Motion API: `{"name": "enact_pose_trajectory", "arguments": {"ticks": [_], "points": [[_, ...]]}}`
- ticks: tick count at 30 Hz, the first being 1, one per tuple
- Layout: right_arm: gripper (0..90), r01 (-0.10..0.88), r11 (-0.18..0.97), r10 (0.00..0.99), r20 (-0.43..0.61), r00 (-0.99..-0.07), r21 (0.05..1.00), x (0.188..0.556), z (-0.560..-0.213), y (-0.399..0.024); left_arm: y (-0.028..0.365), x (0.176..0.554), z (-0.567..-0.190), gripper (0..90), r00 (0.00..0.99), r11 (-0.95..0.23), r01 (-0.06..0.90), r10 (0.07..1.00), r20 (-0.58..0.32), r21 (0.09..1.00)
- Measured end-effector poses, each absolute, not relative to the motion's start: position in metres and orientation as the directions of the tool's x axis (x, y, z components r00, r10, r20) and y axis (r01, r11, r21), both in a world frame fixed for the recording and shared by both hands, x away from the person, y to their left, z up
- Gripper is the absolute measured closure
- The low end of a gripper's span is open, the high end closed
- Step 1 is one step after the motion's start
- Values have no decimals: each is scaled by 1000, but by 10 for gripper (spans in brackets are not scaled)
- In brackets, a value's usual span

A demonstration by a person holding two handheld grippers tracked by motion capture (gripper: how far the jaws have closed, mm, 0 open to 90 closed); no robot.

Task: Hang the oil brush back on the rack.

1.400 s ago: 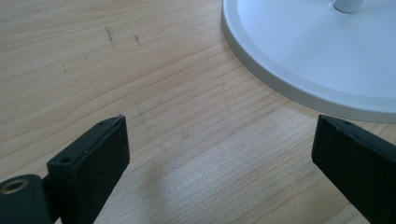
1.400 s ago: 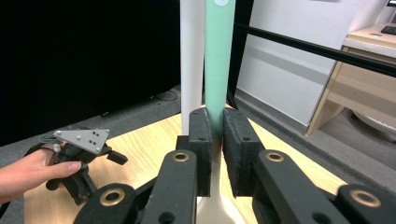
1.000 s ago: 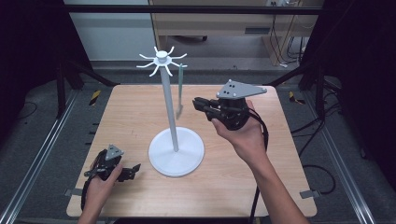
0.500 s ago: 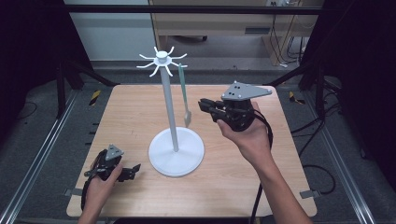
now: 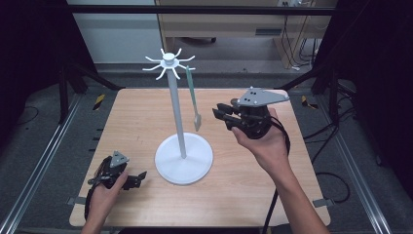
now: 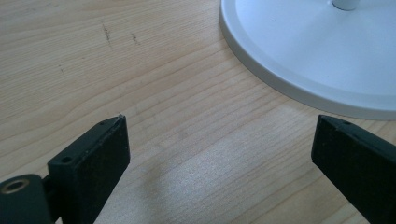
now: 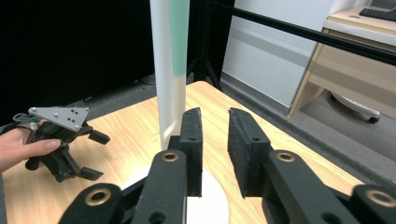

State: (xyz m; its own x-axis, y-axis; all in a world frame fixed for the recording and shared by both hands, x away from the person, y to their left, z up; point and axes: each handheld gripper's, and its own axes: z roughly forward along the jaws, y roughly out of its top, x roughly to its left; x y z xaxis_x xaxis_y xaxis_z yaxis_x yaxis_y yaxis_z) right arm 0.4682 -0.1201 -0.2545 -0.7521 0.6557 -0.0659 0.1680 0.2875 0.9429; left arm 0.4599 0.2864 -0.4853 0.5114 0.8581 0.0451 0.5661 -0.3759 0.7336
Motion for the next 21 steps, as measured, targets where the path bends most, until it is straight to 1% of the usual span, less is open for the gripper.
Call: {"name": "enact_pose_trajectory", "arguments": {"ticks": [6, 11, 12, 13, 15, 17, 21], "points": [[684, 171, 289, 667, -70, -742, 942, 467, -255, -124, 286, 460, -486, 40, 513, -377, 566, 857, 46, 733], [603, 180, 284, 680, -66, -730, 942, 466, -256, -129, 286, 460, -486, 40, 516, -382, 565, 855, 48, 731], [603, 180, 284, 680, -66, -730, 942, 466, -256, -129, 286, 460, -486, 40, 516, -382, 565, 855, 48, 731], [566, 186, 284, 687, -64, -724, 941, 466, -257, -132, 286, 460, -486, 40, 516, -382, 566, 855, 48, 731], [540, 189, 281, 694, -63, -718, 941, 466, -258, -134, 286, 460, -486, 40, 516, -381, 565, 855, 47, 731], [487, 196, 275, 705, -58, -707, 941, 465, -260, -137, 286, 460, -486, 40, 514, -378, 568, 857, 44, 731], [416, 202, 268, 725, -59, -686, 942, 465, -262, -142, 286, 460, -486, 39, 513, -377, 568, 857, 44, 731]]}}
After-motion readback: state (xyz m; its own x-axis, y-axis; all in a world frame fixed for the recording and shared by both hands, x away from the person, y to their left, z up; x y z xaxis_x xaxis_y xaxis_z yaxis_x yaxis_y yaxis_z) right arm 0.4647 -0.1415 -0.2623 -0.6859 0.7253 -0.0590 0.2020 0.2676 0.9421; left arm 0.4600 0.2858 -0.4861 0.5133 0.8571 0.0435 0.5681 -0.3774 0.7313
